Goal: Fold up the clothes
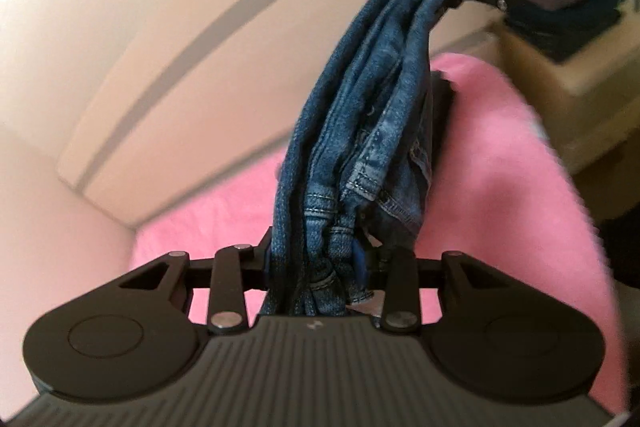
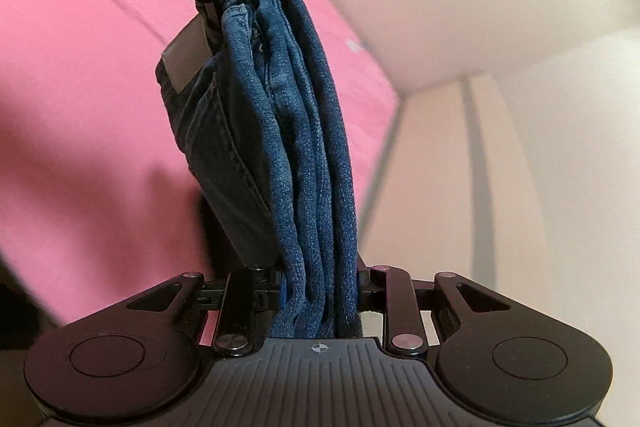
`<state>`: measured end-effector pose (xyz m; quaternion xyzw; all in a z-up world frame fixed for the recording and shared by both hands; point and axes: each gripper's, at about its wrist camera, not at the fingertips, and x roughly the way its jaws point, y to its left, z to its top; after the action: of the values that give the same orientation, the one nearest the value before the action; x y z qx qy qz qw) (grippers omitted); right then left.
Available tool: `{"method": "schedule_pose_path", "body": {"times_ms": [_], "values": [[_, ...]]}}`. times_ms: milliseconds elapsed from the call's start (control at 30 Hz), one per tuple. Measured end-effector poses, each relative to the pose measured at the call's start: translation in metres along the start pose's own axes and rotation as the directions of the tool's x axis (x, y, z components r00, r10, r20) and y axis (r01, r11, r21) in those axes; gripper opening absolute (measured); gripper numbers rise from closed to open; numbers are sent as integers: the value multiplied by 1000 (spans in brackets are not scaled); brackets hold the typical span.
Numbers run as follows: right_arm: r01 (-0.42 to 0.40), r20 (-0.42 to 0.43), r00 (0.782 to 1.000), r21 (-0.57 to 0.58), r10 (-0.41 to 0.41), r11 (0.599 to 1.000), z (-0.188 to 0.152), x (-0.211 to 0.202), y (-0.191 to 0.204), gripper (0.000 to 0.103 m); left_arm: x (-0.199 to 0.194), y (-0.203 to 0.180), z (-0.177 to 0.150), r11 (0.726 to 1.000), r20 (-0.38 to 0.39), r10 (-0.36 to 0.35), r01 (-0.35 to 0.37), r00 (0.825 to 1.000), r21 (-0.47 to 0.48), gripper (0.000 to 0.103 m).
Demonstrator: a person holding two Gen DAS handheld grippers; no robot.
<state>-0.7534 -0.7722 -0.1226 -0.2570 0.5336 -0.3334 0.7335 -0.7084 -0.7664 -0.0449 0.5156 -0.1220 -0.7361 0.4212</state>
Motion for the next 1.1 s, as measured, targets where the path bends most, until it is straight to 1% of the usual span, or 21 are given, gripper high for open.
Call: {"method": "schedule_pose_path", "body": {"times_ms": [100, 167, 233, 267, 300, 333, 367, 433, 467, 500, 533, 567, 633, 700, 733, 833, 900, 967, 1000, 1033, 1100], "values": [[25, 2, 1000, 14, -25, 1000, -42, 52, -51, 26, 64, 21, 47, 998, 8, 43, -43, 999, 47, 33], [60, 8, 998, 18, -60, 998, -64, 84, -77, 26, 103, 28, 68, 992, 29, 97, -99, 995, 79, 33], [112, 22, 993, 37, -112, 993, -85, 113, -93, 26, 140, 23, 71, 983, 56, 137, -143, 989, 112, 33], [135, 29, 990, 45, -136, 990, -95, 127, -93, 26, 159, 13, 67, 980, 66, 142, -150, 988, 130, 34], [146, 33, 988, 56, -148, 988, -111, 140, -84, 26, 178, 4, 63, 976, 76, 147, -157, 986, 148, 35], [154, 35, 987, 66, -157, 986, -127, 154, -74, 26, 201, -12, 54, 975, 69, 131, -141, 989, 175, 35], [140, 31, 989, 59, -142, 988, -138, 170, -56, 26, 227, -32, 42, 972, 52, 103, -111, 993, 205, 35], [60, -8, 998, 41, -59, 997, -158, 204, -16, 26, 266, -72, 22, 962, -4, 17, -15, 1000, 273, 36], [21, -27, 999, 34, -20, 999, -167, 219, 4, 26, 279, -90, 14, 952, -27, -37, 43, 999, 304, 36], [-7, -39, 999, 33, 8, 999, -173, 225, 16, 26, 286, -106, 8, 941, -42, -72, 82, 997, 328, 36], [-34, -52, 998, 33, 35, 999, -179, 232, 29, 26, 288, -116, 4, 938, -42, -75, 85, 996, 336, 36], [-58, -62, 996, 36, 60, 998, -185, 237, 41, 26, 289, -122, 1, 939, -36, -64, 73, 997, 337, 36], [-65, -45, 997, 64, 68, 996, -188, 232, 44, 28, 289, -131, -3, 942, -26, -49, 54, 998, 331, 36], [-75, -34, 996, 68, 78, 995, -189, 227, 46, 29, 290, -126, -2, 942, -29, -48, 54, 998, 330, 36], [-81, -33, 996, 69, 83, 994, -190, 226, 46, 29, 290, -122, 0, 942, -27, -41, 48, 999, 331, 36], [-92, -26, 995, 139, 97, 986, -202, 232, 18, 29, 285, -111, 3, 943, -7, -2, 5, 1000, 333, 36], [-79, -8, 997, 179, 81, 981, -191, 235, 7, 29, 286, -109, 1, 938, 1, 14, -14, 1000, 345, 36], [-87, -15, 996, 166, 91, 982, -186, 239, 16, 29, 292, -119, -1, 936, -29, -26, 35, 999, 350, 36], [-90, -25, 995, 143, 94, 986, -181, 249, 30, 29, 295, -126, -3, 930, -42, -44, 56, 998, 363, 36], [-91, -35, 995, 120, 96, 989, -177, 259, 43, 29, 298, -135, -6, 921, -46, -44, 59, 998, 385, 36], [-73, -42, 996, 78, 77, 994, -178, 263, 51, 29, 299, -141, -7, 924, -45, -25, 40, 999, 381, 38]]}}
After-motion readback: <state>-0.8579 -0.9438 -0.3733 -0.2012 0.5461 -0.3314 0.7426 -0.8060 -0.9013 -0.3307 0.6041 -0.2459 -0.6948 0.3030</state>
